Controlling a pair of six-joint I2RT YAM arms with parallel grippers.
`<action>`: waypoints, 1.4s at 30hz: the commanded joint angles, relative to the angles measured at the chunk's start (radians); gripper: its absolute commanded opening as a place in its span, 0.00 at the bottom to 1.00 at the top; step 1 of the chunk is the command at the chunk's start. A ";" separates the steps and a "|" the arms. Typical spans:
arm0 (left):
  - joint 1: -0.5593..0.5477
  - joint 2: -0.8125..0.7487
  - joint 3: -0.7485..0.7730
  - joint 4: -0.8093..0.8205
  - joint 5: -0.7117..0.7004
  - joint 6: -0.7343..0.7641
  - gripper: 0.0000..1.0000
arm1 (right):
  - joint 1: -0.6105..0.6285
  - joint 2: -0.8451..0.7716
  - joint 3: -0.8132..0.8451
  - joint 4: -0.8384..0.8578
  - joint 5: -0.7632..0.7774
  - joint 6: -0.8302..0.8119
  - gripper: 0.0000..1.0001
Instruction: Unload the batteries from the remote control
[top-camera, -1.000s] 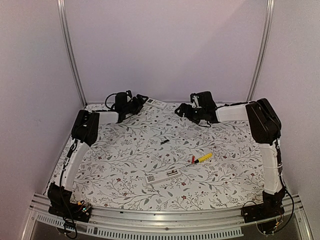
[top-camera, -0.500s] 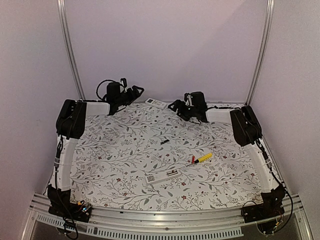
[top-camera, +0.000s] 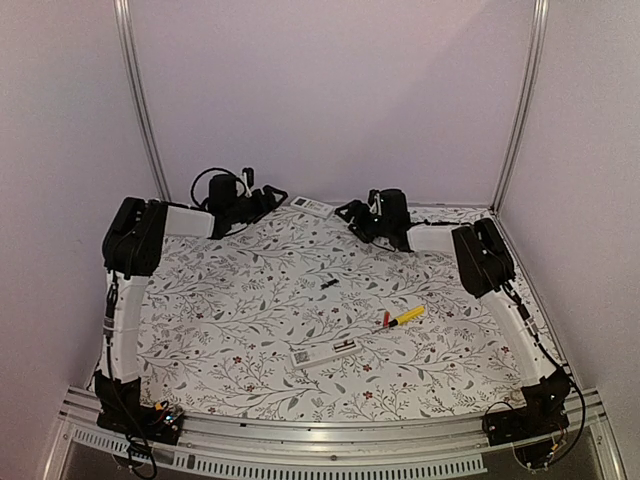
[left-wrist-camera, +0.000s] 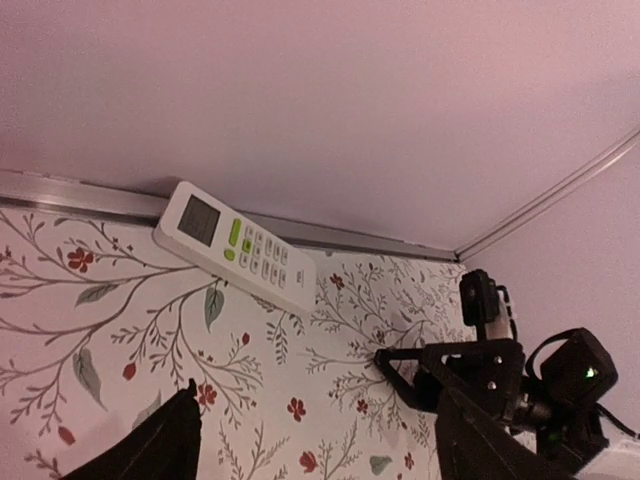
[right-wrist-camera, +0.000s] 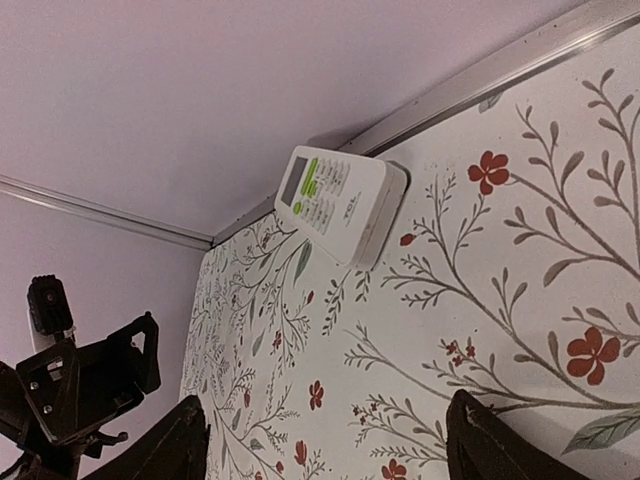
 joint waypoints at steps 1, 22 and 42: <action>-0.017 -0.221 -0.304 0.166 0.075 0.134 0.81 | -0.002 -0.127 -0.142 0.017 -0.044 -0.104 0.84; -0.590 -0.814 -1.049 -0.240 -0.236 0.570 0.86 | -0.020 -1.151 -1.185 -0.038 0.100 -0.427 0.94; -0.797 -0.709 -0.983 -0.427 -0.425 0.673 0.88 | -0.020 -1.562 -1.448 -0.199 0.247 -0.451 0.96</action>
